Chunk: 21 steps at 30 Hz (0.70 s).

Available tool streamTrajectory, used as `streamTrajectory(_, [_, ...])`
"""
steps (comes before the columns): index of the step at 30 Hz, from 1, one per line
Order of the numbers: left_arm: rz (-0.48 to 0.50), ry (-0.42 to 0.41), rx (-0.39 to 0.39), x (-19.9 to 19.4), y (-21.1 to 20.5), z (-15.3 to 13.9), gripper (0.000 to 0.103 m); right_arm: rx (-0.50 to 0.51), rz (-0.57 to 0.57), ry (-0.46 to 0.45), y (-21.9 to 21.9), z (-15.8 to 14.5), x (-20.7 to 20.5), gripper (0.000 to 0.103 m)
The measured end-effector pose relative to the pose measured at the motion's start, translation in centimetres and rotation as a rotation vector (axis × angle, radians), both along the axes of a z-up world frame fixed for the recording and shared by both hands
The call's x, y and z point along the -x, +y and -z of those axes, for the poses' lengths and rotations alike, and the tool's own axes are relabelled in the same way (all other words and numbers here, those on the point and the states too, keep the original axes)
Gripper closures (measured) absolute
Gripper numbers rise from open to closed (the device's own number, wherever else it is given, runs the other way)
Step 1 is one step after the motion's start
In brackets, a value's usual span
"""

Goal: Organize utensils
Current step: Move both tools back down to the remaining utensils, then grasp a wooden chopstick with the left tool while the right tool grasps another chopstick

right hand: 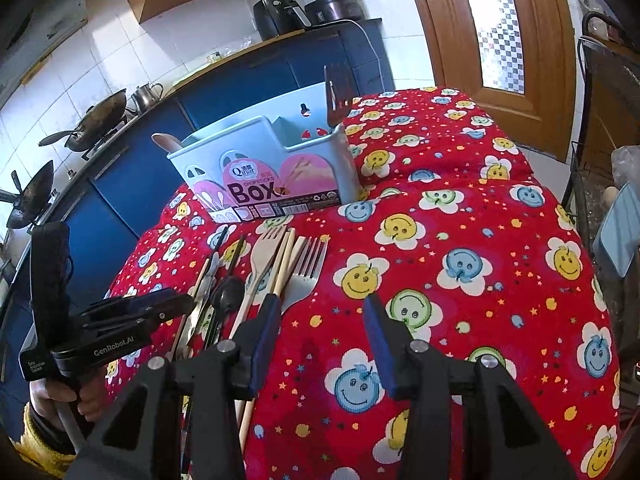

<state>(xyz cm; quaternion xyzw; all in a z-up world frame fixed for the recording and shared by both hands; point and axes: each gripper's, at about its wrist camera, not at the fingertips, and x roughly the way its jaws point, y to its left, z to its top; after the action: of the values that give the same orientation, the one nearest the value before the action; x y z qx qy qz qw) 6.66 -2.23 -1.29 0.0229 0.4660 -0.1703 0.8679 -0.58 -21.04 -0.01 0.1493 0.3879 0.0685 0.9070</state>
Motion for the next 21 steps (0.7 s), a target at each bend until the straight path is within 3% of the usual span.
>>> streamTrajectory(9, [0.012,0.034,-0.030,0.6,0.3,0.2,0.066,-0.014,-0.003,0.005,0.0,0.1,0.1,0.057])
streamTrajectory(15, [0.049,0.016,-0.107,1.3,-0.6,0.3,0.066,-0.011,-0.004,0.002,0.0,-0.1,0.2,0.057])
streamTrajectory(21, [0.094,0.003,-0.133,1.2,-0.9,0.3,0.087,-0.014,-0.010,0.006,0.1,-0.2,0.2,0.057])
